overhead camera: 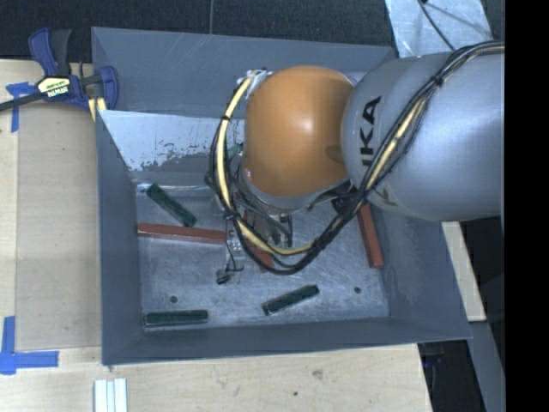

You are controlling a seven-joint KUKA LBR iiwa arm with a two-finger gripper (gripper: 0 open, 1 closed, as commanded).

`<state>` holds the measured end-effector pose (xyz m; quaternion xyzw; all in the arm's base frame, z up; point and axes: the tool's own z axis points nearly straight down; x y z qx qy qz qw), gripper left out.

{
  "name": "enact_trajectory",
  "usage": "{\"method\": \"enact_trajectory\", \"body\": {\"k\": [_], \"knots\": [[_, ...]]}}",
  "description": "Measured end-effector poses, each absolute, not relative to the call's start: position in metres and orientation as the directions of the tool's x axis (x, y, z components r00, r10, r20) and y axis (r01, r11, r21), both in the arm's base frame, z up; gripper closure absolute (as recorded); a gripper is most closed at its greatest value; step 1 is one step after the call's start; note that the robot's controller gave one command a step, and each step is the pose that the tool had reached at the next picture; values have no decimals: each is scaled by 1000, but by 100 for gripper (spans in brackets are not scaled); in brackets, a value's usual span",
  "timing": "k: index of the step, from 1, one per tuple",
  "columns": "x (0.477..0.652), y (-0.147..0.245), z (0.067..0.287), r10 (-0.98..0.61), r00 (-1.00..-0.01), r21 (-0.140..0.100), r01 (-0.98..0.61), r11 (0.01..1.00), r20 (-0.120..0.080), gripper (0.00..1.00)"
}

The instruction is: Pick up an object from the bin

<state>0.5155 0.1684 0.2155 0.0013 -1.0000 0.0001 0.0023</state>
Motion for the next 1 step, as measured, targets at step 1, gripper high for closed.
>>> {"method": "enact_trajectory", "body": {"k": [1], "knots": [[586, 165, 66, 7, -1000, 0, 7, 1000, 1, 0]]}}
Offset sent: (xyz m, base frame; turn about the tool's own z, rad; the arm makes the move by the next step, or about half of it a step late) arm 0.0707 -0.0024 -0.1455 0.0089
